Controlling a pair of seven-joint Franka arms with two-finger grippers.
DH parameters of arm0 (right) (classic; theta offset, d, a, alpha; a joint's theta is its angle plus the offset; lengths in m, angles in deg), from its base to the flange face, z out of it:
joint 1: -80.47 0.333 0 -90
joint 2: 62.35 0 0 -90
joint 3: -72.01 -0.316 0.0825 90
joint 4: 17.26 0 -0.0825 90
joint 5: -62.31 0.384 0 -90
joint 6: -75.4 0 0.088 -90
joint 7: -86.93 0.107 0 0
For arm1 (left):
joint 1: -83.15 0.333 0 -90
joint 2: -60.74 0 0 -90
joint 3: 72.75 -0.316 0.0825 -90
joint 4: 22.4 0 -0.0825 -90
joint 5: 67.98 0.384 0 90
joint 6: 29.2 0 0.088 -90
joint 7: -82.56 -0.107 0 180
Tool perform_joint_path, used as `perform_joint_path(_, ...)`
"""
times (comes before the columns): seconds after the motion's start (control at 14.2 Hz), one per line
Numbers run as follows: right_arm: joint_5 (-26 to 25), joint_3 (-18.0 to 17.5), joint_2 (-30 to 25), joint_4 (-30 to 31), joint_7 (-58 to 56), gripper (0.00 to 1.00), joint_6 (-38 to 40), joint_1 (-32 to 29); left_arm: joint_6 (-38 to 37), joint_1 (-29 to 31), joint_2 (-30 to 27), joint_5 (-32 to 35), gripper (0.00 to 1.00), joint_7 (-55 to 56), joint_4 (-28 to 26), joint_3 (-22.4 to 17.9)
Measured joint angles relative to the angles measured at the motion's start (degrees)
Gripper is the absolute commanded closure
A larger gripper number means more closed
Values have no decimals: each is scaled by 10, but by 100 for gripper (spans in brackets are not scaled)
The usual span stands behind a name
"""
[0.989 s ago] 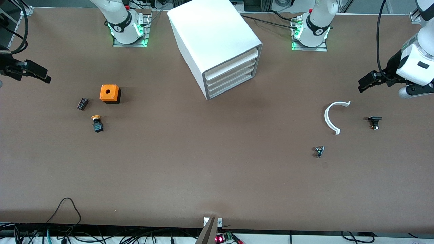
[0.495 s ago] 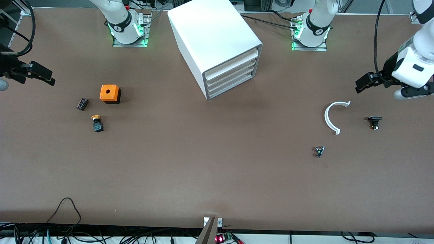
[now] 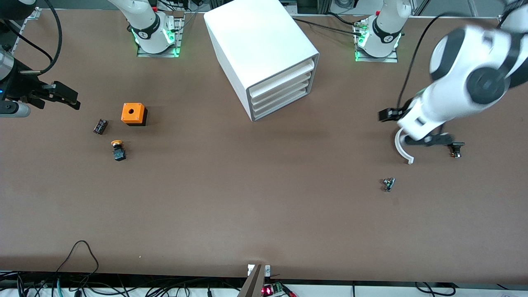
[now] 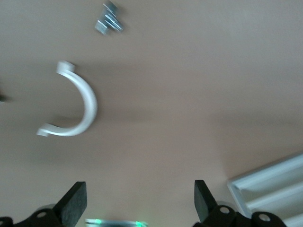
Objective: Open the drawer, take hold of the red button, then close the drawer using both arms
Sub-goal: 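Reach the left gripper to the lowest drawer handle of the white cabinet, then pull the drawer open with the left gripper while the right gripper approaches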
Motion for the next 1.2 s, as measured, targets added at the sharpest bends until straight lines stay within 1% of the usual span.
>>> perform_joint_path(0.21,0,5,-2,0,0,0,3,-1,21,0,58,-124,0,-62,-31,0)
perform_joint_path(0.35,0,12,-4,0,0,0,4,-2,34,-1,90,-228,0,-114,-61,0)
perform_joint_path(0.42,0,15,-4,0,0,0,4,-2,38,-2,105,-268,0,-134,-74,1)
perform_joint_path(0.57,0,18,-4,0,0,0,4,-2,39,-3,129,-318,0,-157,-94,6)
perform_joint_path(0.71,1,15,-1,0,0,0,3,0,57,-7,134,-343,0,-158,-117,34)
perform_joint_path(0.99,1,10,18,1,0,0,2,28,109,-13,129,-348,0,-158,-154,117)
perform_joint_path(1.06,1,10,24,1,0,0,2,34,112,-14,126,-348,0,-158,-156,131)
perform_joint_path(1.2,1,9,34,1,0,0,2,50,113,-15,118,-349,1,-158,-160,143)
